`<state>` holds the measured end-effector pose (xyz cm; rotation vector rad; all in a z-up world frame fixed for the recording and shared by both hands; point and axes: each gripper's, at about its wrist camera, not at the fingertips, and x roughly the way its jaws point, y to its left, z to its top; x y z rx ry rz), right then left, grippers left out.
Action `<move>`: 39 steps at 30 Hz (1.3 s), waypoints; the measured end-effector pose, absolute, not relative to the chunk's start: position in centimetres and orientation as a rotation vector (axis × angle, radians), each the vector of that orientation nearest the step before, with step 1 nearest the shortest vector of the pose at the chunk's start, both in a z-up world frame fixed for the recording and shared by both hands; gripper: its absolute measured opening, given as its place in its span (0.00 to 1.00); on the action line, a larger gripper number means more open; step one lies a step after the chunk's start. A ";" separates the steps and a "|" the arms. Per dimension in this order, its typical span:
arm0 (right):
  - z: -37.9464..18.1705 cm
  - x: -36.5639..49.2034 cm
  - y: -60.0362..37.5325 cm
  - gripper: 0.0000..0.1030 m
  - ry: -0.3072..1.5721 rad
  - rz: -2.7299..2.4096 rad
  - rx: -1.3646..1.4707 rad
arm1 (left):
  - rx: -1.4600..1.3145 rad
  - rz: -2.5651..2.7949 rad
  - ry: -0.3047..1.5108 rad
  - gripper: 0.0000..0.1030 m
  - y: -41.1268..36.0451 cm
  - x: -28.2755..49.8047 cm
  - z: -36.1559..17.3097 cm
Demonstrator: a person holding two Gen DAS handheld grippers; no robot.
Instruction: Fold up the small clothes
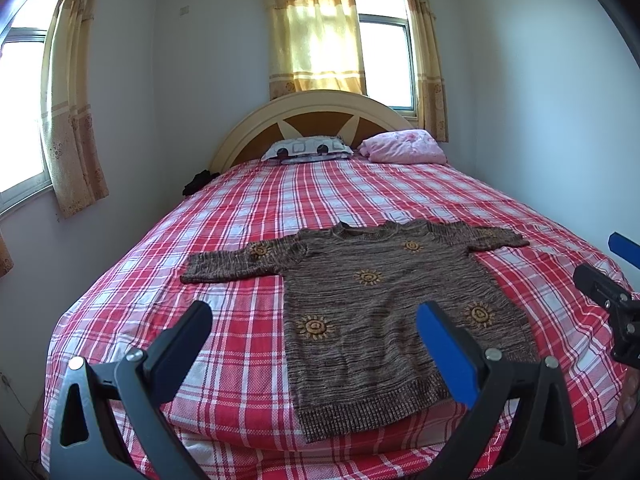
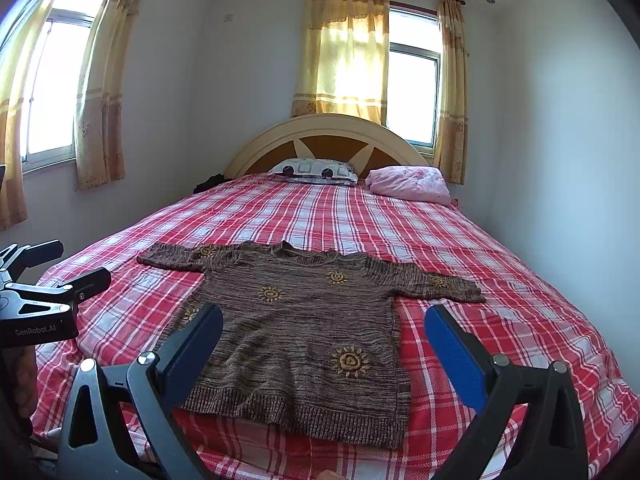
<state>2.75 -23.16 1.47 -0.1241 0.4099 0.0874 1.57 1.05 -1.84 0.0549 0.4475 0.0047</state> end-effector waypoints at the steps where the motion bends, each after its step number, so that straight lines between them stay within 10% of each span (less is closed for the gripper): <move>1: 1.5 2.8 -23.1 0.98 0.411 0.086 -0.124 | 0.055 0.005 0.448 1.00 1.0 1.6 -1.8; 39: 1.1 2.7 -23.1 0.98 0.424 0.077 -0.122 | 0.049 0.018 0.447 1.00 1.7 2.0 -2.0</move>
